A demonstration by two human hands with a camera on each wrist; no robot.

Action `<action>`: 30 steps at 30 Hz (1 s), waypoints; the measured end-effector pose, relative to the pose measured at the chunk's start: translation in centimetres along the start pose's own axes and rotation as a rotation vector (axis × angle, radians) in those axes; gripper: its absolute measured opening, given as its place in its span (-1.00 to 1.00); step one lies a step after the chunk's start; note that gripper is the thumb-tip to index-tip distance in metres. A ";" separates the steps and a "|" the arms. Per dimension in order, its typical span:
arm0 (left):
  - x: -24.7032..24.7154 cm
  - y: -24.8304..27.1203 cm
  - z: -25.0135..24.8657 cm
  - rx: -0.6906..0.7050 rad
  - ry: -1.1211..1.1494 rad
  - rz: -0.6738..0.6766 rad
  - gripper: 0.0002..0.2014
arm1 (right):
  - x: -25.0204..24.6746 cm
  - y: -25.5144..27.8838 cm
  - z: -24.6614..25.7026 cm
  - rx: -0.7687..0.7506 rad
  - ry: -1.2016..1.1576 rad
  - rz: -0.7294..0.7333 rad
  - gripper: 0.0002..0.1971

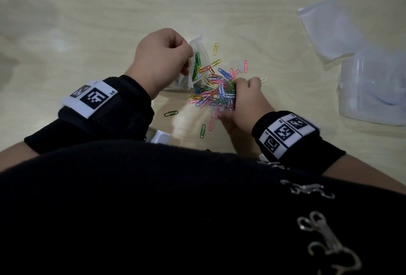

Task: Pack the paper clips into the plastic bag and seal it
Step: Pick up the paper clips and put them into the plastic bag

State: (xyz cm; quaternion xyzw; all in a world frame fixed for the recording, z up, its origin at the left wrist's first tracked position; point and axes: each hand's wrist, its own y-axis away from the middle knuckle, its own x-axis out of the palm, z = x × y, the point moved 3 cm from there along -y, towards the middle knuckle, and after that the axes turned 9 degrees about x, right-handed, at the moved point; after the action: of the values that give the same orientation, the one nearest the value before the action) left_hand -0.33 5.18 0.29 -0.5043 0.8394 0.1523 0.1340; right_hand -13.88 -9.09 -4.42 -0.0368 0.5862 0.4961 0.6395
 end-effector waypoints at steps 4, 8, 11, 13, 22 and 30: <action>-0.2 0.0 -0.1 0.010 0.004 0.003 -0.94 | -0.4 -1.2 0.2 -0.142 0.030 -0.053 -0.57; -0.2 -0.1 -0.2 0.014 0.007 0.008 -0.92 | -1.1 -2.3 0.5 -0.173 0.084 -0.089 -0.71; -0.2 -0.2 -0.1 0.017 0.008 0.010 -0.91 | -2.2 -2.9 0.6 -0.134 0.080 -0.076 -0.75; -0.1 -0.2 -0.1 0.017 0.009 0.014 -0.93 | -3.1 -3.3 0.8 -0.109 0.024 -0.053 -0.76; 0.6 -0.3 0.0 0.016 -0.018 0.068 -0.87 | -6.4 -2.9 5.3 -0.041 -0.557 0.181 -0.87; -0.1 -0.3 0.0 -0.015 -0.007 0.003 -0.94 | -7.5 -1.0 9.0 -0.230 -0.278 0.140 -0.67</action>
State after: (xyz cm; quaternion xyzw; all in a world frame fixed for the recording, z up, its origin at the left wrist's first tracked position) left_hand 0.00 5.14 0.29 -0.5036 0.8385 0.1605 0.1327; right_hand -5.49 -8.39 3.77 0.0001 0.4326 0.6033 0.6700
